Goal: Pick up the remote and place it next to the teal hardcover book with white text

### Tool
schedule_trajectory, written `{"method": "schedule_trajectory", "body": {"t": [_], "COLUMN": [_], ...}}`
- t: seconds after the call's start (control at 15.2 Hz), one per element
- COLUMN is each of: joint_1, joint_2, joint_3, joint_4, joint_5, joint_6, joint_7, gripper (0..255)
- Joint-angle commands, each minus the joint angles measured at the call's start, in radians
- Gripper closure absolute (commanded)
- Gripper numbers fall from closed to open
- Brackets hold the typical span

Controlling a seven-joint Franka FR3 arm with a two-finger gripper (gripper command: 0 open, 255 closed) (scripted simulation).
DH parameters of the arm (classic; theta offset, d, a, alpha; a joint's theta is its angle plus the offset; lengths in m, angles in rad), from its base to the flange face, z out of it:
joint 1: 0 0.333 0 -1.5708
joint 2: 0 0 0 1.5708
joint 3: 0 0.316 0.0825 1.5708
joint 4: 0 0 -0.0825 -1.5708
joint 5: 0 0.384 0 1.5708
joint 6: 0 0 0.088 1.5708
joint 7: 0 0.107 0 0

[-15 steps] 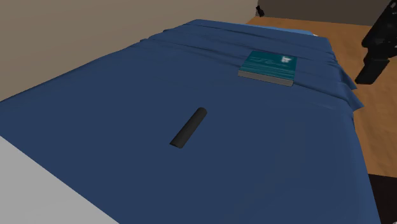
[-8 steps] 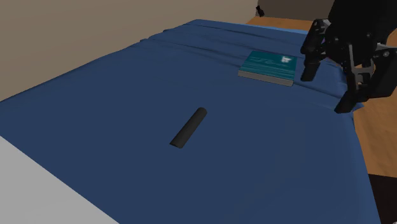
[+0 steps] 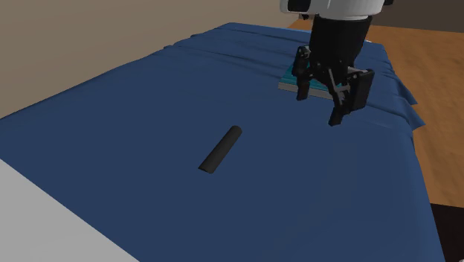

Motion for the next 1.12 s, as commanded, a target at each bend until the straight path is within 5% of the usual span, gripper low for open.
{"method": "schedule_trajectory", "body": {"t": [0.0,0.46,1.06], "joint_1": [0.018,0.043,-0.068], "joint_2": [0.086,0.411,0.822], "joint_3": [-0.046,-0.136,-0.062], "joint_4": [0.039,0.24,0.604], "joint_5": [0.022,0.188,0.392], "joint_6": [0.044,0.118,0.087], "joint_7": [-0.111,-0.491,-0.885], "gripper": [0,0,0]}}
